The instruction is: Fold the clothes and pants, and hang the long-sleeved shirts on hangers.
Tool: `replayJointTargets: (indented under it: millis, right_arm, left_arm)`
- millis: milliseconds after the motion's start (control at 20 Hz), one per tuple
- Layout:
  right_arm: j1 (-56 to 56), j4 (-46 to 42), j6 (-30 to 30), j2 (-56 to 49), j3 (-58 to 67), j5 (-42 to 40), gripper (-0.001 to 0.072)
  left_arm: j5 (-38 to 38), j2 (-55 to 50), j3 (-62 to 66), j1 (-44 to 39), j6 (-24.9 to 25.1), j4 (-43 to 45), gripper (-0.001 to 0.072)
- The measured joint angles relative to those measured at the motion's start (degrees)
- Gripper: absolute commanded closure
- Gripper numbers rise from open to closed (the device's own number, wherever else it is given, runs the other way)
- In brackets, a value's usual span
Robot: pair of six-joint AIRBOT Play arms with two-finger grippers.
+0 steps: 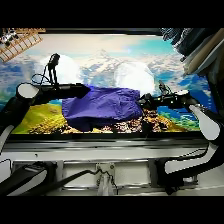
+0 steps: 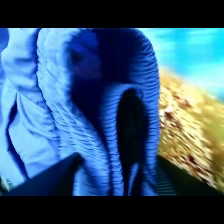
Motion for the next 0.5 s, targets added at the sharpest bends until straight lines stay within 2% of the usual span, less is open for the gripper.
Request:
replayJointTargets:
  millis: [50,200,300,450,500]
  right_arm:
    - [0.6,0.0,0.0,-0.2,-0.1,-0.2,0.0373]
    - [1.7,0.0,0.0,-0.3,-0.1,-1.0,0.0563]
    - [1.9,1.0,0.0,-0.4,-0.1,-0.8,0.0653]
    - [2.1,2.3,1.0,0.0,-0.1,0.2,0.0689]
    - [2.1,2.6,1.7,0.3,-0.1,0.5,0.0690]
  left_arm:
    - [0.0,-0.4,0.0,-0.1,0.0,0.0,0.0498]
    - [0.7,-2.8,0.0,-1.0,0.0,0.0,0.0497]
    - [1.4,-5.0,0.0,-2.3,0.0,-0.1,0.0491]
    - [3.1,-8.0,0.0,-4.9,0.0,-0.1,0.0466]
    - [4.0,-8.7,0.0,-5.8,0.0,-0.2,0.0427]
